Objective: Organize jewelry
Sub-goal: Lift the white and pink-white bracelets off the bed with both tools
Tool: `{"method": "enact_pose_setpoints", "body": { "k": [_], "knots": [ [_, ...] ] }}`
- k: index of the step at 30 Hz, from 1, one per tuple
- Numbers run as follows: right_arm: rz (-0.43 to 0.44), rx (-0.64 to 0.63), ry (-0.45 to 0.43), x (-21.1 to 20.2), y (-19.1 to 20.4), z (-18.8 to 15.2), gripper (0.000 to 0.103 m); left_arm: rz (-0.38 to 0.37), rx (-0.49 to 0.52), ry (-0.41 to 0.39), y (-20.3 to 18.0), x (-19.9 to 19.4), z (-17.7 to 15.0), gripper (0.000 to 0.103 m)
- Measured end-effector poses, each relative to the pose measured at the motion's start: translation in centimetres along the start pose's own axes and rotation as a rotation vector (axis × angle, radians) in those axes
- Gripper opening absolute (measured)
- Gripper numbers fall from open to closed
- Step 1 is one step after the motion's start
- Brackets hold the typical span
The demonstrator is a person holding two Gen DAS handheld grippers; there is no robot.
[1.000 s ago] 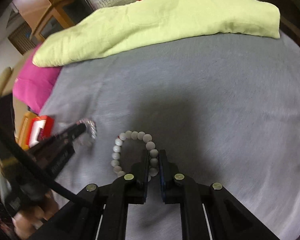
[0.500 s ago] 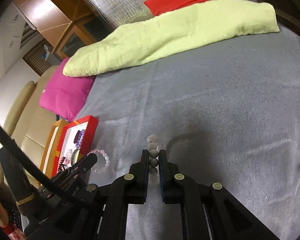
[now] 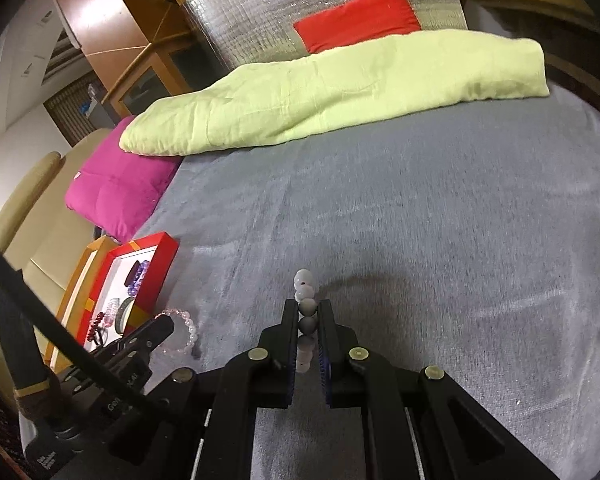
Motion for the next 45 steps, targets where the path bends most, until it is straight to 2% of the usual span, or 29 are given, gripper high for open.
{"method": "enact_pose_setpoints", "body": {
  "k": [19,45],
  "knots": [
    [-0.034,-0.027,-0.036,-0.91,-0.04,-0.13,0.01,0.039,0.023,-0.015,0.09,-0.6,-0.39,0.008],
    [-0.043,-0.055,-0.032,-0.7,0.36,-0.33,0.01,0.043,0.018,-0.018,0.25,-0.65,-0.38,0.008]
  ]
}}
Point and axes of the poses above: each gripper's, at about its wrist camera, not at the fingertips, and x roughly the way its jaws point, y to its left, z to its top, the point moved 5 cm from there along x, roughly the way its jaws point, and after that the axes turned 9 degrees about -z, right-handed, at the moved point
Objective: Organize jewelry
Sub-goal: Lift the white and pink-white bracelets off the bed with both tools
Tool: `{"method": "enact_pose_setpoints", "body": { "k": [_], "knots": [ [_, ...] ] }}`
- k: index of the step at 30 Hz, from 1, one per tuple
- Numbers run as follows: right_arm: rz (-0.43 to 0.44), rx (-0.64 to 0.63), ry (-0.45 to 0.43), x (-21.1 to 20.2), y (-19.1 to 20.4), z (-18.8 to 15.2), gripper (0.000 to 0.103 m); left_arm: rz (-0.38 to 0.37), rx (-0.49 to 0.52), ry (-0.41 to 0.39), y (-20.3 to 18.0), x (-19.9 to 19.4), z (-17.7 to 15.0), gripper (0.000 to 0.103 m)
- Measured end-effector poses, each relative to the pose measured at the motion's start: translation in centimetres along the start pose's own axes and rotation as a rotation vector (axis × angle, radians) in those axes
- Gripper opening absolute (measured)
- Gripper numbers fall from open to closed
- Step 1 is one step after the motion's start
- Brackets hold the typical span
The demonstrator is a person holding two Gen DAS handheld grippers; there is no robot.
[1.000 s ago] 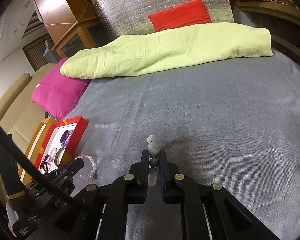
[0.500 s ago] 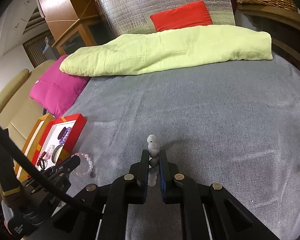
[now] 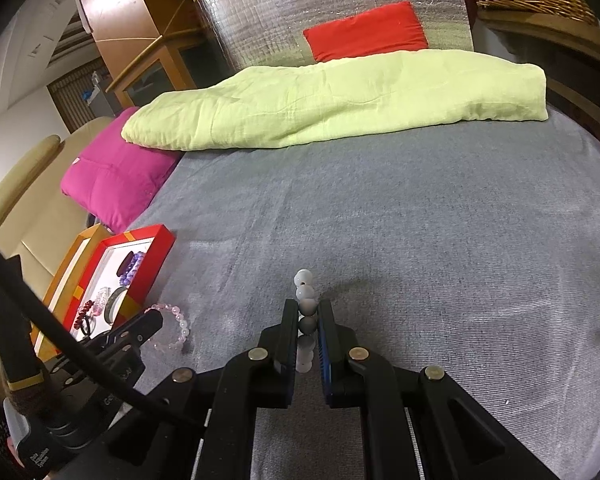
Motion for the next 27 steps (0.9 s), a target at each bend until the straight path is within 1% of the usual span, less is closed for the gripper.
{"method": "enact_pose_setpoints", "body": {
  "k": [27],
  "knots": [
    [-0.012,-0.017,-0.012,-0.19,0.3,-0.03,0.01,-0.012,-0.004,-0.017,0.0,-0.41,0.2,0.008]
  ]
}}
Point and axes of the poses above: each gripper's, at about its wrist camera, not at the fingertips, and x roughly the way its jaws point, y to its left, z to its top, the point moved 5 cm from there along x, roughly the way its jaws point, and after that the axes turned 9 degrees about -z, right-handed, at the moved point
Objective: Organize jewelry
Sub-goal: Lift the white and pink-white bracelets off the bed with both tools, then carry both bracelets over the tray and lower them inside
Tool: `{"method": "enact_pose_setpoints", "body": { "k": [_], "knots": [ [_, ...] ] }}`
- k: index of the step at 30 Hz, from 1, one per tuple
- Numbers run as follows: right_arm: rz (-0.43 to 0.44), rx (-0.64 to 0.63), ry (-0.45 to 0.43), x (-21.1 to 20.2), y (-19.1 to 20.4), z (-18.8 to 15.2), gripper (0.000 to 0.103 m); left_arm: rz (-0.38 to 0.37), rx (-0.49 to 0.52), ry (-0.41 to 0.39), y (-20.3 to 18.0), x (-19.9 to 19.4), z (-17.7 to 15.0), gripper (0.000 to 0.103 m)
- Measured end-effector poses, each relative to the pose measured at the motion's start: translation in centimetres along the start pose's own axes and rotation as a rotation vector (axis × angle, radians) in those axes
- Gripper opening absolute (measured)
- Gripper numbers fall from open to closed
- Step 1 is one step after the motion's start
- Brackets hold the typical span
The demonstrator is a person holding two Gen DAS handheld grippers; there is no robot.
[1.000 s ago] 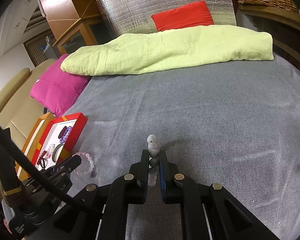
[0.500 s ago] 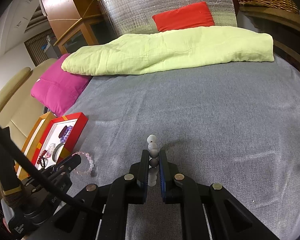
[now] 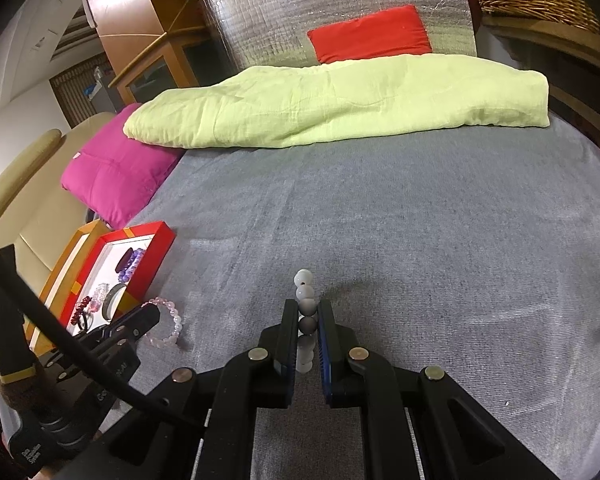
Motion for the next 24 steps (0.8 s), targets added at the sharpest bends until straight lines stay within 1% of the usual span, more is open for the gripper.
{"method": "enact_pose_setpoints", "body": {
  "k": [9,12,16,19,22,24],
  "knots": [
    [0.003,-0.008,-0.004,-0.2,0.0,0.1,0.01,0.007,-0.005,-0.017,0.7,-0.8,0.0,0.008],
    [0.009,-0.01,-0.002,-0.3,0.2,0.1,0.01,0.018,-0.007,-0.03,1.5,-1.5,0.1,0.008],
    [0.026,-0.01,0.009,-0.4,0.5,0.1,0.01,0.025,-0.039,-0.057,3.4,-3.2,0.6,0.008],
    [0.042,-0.021,0.018,-0.7,1.4,0.1,0.01,0.034,-0.054,-0.083,4.5,-4.6,0.9,0.008],
    [0.062,-0.048,0.021,-1.2,3.0,0.1,0.01,0.04,-0.068,-0.096,5.4,-5.5,1.0,0.008],
    [0.089,-0.07,0.021,-1.7,4.7,0.3,0.01,0.044,-0.082,-0.098,6.1,-6.0,1.0,0.008]
  ]
}}
Point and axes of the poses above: each gripper's, at about its wrist camera, not at the fingertips, and x roughly the way its jaws point, y to its left, z to its top, the point moved 5 cm from there along x, roughly the way its jaws point, and after that the axes turned 9 degrees about -z, right-handed, at the moved point
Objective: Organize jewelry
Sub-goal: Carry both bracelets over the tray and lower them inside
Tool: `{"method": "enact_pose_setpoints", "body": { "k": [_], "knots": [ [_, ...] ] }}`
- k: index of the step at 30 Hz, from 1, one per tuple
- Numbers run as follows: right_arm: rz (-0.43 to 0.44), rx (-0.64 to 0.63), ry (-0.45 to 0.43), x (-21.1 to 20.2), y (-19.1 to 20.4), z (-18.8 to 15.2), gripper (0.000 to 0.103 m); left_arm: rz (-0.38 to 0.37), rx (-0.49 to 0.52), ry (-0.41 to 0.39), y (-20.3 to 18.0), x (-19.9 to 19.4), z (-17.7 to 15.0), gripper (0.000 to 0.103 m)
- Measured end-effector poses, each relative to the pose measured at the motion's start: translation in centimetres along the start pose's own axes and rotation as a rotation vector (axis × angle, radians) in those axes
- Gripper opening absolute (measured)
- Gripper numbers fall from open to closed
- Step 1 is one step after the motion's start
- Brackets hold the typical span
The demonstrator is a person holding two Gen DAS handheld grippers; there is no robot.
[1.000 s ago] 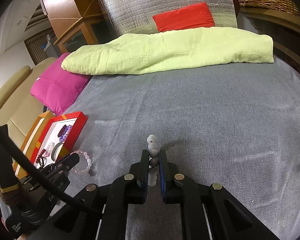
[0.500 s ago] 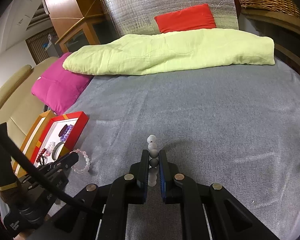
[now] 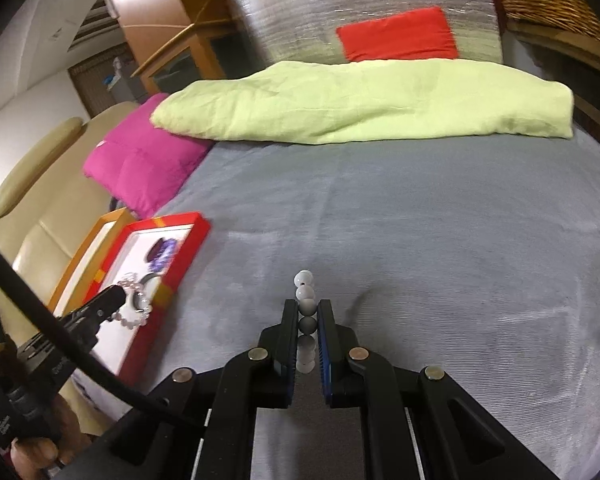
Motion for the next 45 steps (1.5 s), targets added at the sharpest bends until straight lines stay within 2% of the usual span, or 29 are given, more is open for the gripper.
{"method": "enact_pose_setpoints", "body": {
  "k": [7,12,16,21,25,28,30,32,35,45],
  "knots": [
    [0.068,-0.12,-0.033,-1.4,6.7,1.5,0.01,0.036,-0.04,-0.017,3.0,-1.3,0.2,0.008],
    [0.094,-0.179,-0.038,-1.4,10.0,1.6,0.01,0.058,-0.082,-0.022,5.4,-2.0,0.0,0.008],
    [0.102,-0.209,-0.031,-1.1,11.5,1.5,0.01,0.07,-0.139,-0.027,7.4,-2.2,0.5,0.008],
    [0.096,-0.243,-0.026,-0.6,12.5,1.8,0.01,0.099,-0.165,-0.045,8.7,-2.4,2.4,0.008],
    [0.098,-0.263,-0.022,0.1,13.3,2.3,0.01,0.151,-0.191,-0.067,10.6,-2.1,3.6,0.008],
    [0.107,-0.273,-0.012,1.2,14.3,3.0,0.01,0.193,-0.22,-0.051,12.3,-0.8,2.8,0.008],
    [0.113,-0.284,-0.012,1.7,15.1,3.3,0.01,0.194,-0.248,-0.046,13.1,-0.1,2.2,0.008],
    [0.125,-0.3,-0.008,2.4,16.1,3.7,0.01,0.224,-0.241,-0.044,13.5,0.5,1.4,0.008],
    [0.138,-0.315,0.002,3.5,17.5,4.0,0.01,0.19,-0.281,-0.049,13.9,0.8,1.2,0.008],
    [0.169,-0.336,0.072,7.7,20.8,3.8,0.01,0.176,-0.313,-0.047,14.9,1.4,1.4,0.008]
  ]
}}
Point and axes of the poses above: each gripper's, at about its wrist camera, not at the fingertips, and x roughly the way its jaws point, y to its left, z to its top, the point moved 5 cm from there along x, roughly the way its jaws point, and after that the axes turned 9 degrees about -z, right-handed, at the moved point
